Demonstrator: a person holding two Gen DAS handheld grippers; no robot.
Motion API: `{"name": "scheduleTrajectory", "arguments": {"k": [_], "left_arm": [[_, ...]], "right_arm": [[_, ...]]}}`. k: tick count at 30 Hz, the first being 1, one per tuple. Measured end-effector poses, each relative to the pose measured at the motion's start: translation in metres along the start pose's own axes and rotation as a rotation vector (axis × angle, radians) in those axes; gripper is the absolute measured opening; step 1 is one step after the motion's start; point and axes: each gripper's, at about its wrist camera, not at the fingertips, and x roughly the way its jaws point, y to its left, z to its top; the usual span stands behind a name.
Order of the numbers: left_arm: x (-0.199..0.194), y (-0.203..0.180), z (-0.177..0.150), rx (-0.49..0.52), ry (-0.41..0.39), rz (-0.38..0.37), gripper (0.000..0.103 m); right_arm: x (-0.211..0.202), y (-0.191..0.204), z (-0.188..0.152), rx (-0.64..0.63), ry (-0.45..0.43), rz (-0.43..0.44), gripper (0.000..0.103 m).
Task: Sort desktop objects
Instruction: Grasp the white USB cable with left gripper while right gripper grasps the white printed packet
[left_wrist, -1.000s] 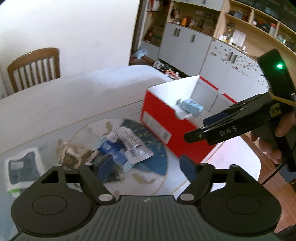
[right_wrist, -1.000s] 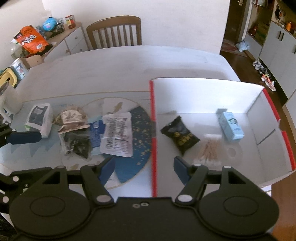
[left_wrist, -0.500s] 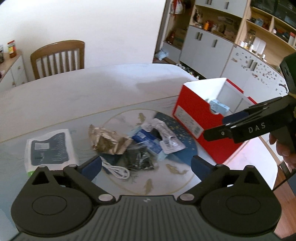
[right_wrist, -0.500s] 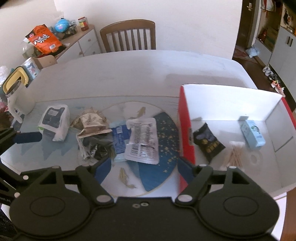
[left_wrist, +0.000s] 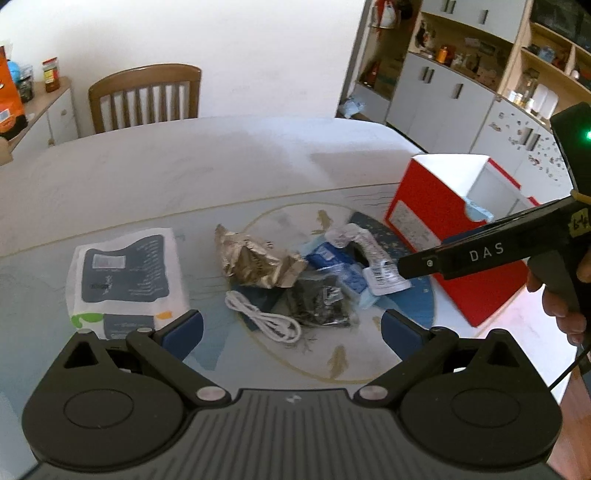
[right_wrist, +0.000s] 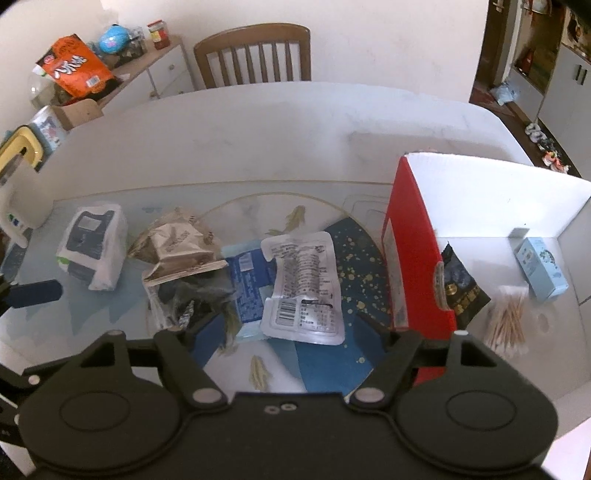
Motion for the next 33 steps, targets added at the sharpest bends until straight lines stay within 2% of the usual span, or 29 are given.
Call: {"name": "scheduleTrajectory", "arguments": {"k": [11,23,33], "left_arm": [[0.026,0.015,0.002,-0.044,0.025,0.079,0.103],[0.044,0.022,0.004,-0.102,0.036,0.115,0.102],[0.059,0.023,0.004,-0.151,0.059,0.141,0.081]], "right_arm": [[0.03,0.001,0.012,0.03,-0.004,-0.041,0.068],[0.059,-0.008,0.021,0.087,0.023,-0.068,0.057],[0.073,-0.009,0.023,0.085,0.044,-0.086,0.053]]}}
